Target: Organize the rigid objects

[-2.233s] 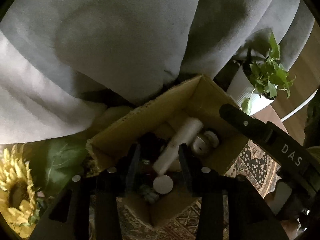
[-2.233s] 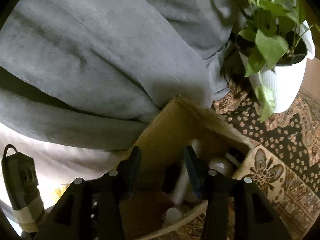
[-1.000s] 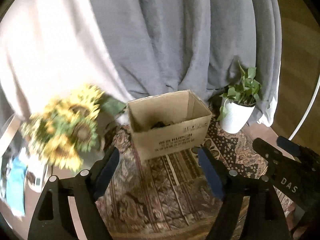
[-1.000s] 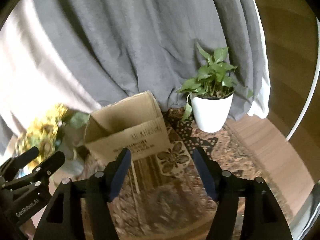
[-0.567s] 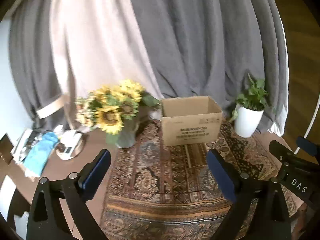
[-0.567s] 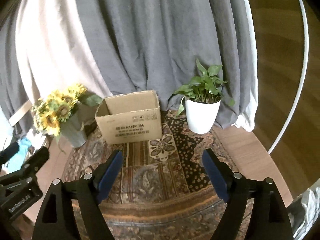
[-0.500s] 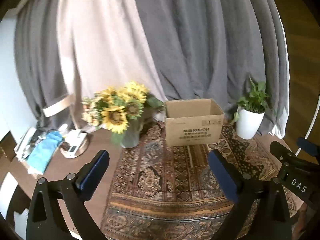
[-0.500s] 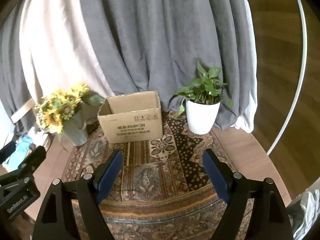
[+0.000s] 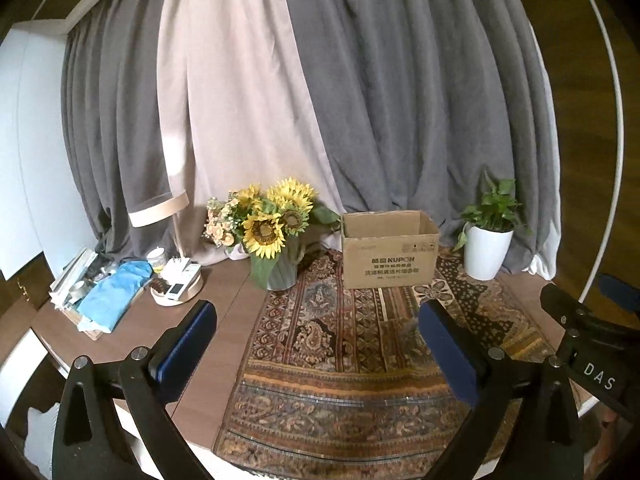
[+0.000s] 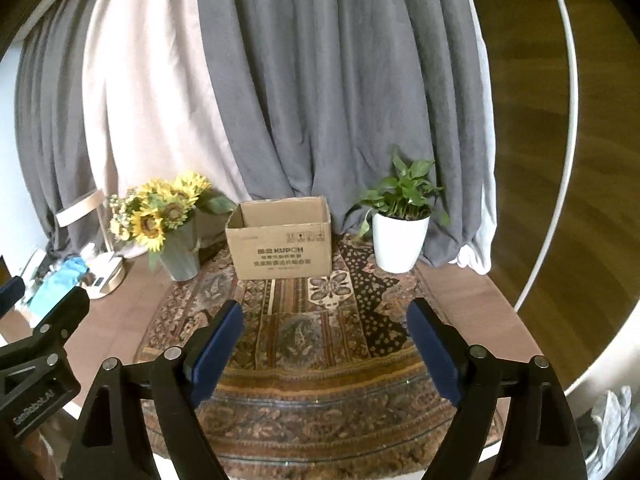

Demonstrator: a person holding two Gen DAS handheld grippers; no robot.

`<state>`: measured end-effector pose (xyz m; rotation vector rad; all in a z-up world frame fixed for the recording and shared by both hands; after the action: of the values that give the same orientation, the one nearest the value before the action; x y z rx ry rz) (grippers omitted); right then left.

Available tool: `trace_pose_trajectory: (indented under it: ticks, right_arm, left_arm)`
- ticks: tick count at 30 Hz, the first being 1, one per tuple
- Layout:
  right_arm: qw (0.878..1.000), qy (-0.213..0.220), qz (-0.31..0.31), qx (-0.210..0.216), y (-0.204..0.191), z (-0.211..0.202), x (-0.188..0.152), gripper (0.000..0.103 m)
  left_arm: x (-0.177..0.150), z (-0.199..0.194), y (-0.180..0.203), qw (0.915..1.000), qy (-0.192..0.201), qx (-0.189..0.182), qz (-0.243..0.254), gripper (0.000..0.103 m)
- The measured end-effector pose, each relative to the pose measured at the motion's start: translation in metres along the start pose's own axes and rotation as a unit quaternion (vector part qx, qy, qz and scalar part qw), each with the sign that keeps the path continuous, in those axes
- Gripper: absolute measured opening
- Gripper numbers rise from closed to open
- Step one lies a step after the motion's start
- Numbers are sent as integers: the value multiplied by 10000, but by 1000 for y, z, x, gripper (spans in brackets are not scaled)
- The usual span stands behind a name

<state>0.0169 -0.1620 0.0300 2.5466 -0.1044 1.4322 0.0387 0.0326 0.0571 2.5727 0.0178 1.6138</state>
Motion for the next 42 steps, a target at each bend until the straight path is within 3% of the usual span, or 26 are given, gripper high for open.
trace_pose_trajectory:
  ticks: [11, 22, 42]
  right_arm:
    - [9998, 193, 29, -1, -8, -80, -39, 90]
    - [9997, 220, 85, -94, -8, -143, -70, 95]
    - [9992, 396, -42, -24, 7, -180, -82, 95]
  left_arm:
    - [-30, -84, -19, 9997, 193, -134, 26, 103]
    - [-48, -140, -19, 9990, 283, -296, 192, 103]
    - [-54, -172, -2, 9982, 484, -318, 120, 103]
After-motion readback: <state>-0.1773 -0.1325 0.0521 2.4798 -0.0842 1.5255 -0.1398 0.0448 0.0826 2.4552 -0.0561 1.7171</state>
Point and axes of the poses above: each gripper's, at about its wrist camera, not at the fingertips, and z roughly the way its jaws point, y to its right, x to its top, the point moved 1 cm from there along z, roughly the way its jaws point, and after that the axes turned 11 degrees about -z, right-handed, at the moved point
